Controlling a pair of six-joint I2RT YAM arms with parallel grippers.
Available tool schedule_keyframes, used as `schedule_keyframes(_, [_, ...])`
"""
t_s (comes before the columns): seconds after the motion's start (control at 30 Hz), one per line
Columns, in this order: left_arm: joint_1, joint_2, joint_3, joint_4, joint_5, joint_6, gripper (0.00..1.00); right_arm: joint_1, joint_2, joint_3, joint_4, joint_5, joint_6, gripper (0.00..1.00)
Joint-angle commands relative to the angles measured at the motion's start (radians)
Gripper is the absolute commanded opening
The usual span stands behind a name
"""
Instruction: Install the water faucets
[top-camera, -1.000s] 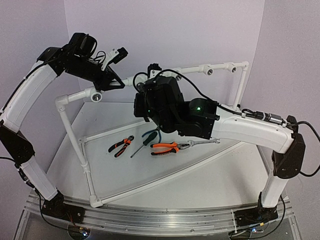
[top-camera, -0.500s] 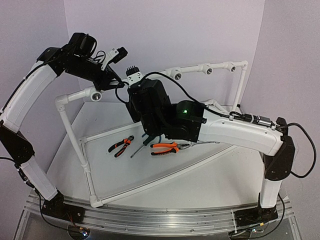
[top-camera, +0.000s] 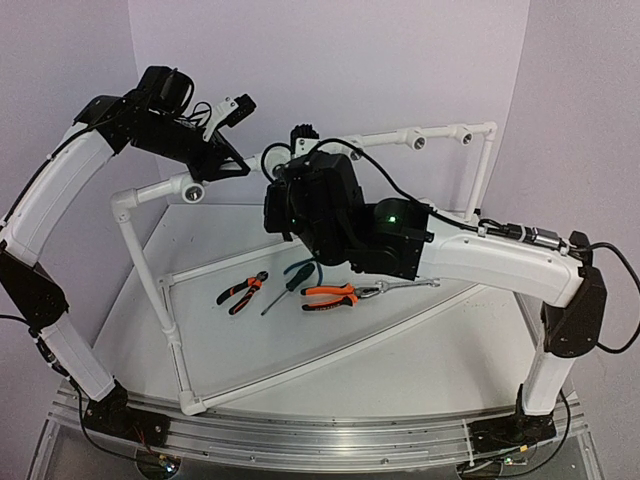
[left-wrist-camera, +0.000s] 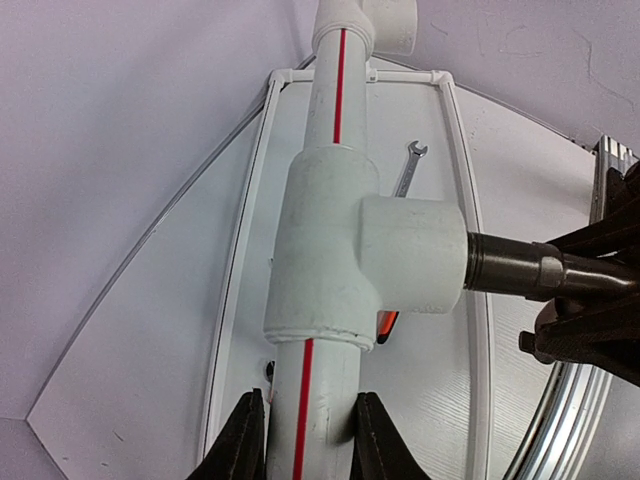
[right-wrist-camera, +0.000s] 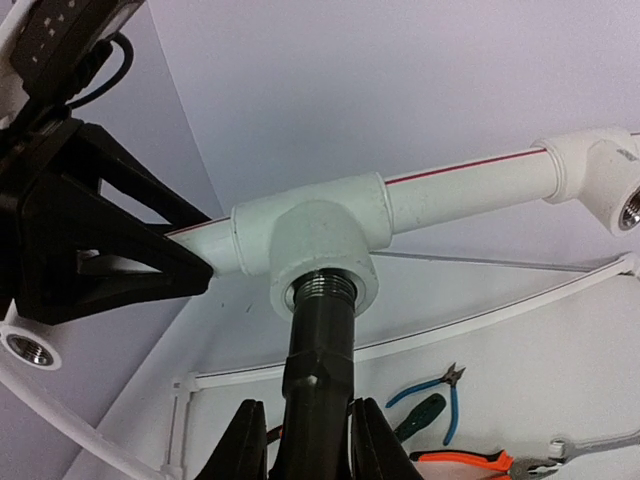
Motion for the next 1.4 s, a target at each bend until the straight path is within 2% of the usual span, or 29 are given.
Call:
schedule_keyframes(0.0, [-0.059,0.006,-0.046,-0.023,0.057,-0.246,0.00,-0.123,-0.040,0.025,0.233,-0.093,0.223,0.00])
schedule_keyframes(0.17, [-0.060,0.004,-0.059,-0.017,0.058,-0.239,0.00,-0.132,-0.036,0.025,0.234,-0.113,0.332,0.00])
schedule_keyframes(0.37, [-0.061,0.000,-0.072,-0.010,0.058,-0.224,0.00,-0.153,-0.057,-0.057,0.278,-0.119,0.485,0.00])
schedule_keyframes(0.73, [-0.061,-0.009,-0.064,-0.024,0.024,-0.199,0.03,-0.159,-0.052,-0.116,0.311,-0.106,0.580,0.00])
schedule_keyframes(1.1, [-0.061,-0.017,-0.023,-0.034,-0.007,-0.158,0.13,-0.168,-0.079,-0.117,0.341,-0.102,0.530,0.00])
schedule_keyframes(1.37, [-0.062,-0.017,-0.012,-0.030,-0.028,-0.134,0.15,-0.194,-0.116,-0.115,0.329,-0.137,0.478,0.00])
